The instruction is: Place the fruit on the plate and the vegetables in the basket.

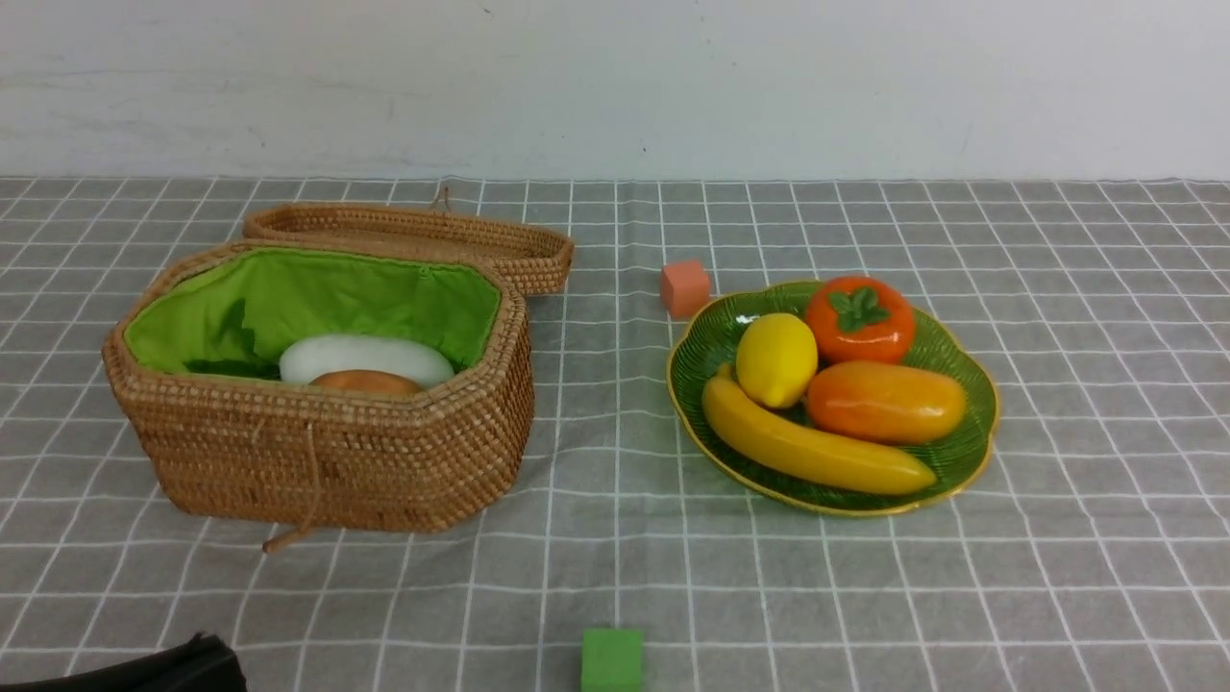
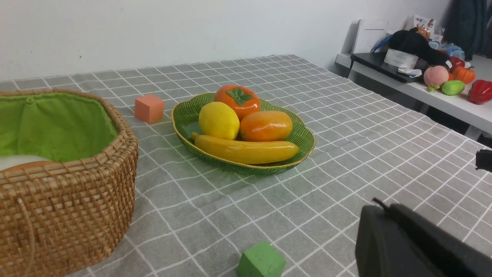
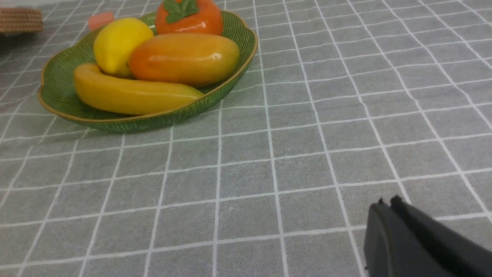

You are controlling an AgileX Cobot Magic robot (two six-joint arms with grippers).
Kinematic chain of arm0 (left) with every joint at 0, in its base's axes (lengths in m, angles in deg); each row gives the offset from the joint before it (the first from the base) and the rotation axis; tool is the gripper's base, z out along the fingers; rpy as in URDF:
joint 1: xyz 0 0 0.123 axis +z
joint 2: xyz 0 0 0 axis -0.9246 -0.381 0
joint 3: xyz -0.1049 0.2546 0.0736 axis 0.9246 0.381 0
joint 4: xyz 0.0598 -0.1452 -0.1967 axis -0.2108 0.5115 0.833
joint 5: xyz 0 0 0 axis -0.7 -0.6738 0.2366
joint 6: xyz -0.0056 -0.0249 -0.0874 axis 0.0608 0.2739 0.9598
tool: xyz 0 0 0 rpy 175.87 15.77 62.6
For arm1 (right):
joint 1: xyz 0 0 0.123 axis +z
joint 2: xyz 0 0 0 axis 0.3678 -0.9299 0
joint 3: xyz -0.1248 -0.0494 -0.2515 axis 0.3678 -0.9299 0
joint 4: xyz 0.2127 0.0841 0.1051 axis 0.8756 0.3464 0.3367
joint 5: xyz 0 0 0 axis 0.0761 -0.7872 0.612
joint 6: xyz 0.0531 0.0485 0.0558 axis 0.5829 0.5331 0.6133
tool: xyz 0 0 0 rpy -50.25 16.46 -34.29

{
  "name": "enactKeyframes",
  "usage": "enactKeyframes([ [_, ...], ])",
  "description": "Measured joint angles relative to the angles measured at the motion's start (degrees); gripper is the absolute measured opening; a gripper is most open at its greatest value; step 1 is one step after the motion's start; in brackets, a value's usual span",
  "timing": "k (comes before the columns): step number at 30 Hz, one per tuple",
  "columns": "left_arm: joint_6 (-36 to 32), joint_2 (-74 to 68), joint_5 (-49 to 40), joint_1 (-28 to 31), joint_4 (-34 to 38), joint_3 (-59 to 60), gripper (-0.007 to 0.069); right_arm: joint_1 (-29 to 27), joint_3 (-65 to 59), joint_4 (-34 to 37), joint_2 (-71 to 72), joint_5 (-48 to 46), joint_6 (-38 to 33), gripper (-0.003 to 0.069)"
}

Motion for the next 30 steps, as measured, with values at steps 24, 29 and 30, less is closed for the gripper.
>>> enactKeyframes([
  [24, 0.31, 1.22, 2.63, 4.25, -2.7, 1.21, -0.0013, 0.0, 0.06, 0.22, 0.0, -0.29, 0.0, -0.0007],
  [29, 1.56, 9.69, 5.34, 23.68, -3.02, 7.17, -0.0013, 0.0, 0.06, 0.22, 0.0, -0.29, 0.0, -0.0003],
  [30, 1.56, 11.61, 5.47, 26.77, -3.02, 9.02, -0.0013, 0.0, 0.06, 0.22, 0.0, -0.29, 0.0, -0.0002],
])
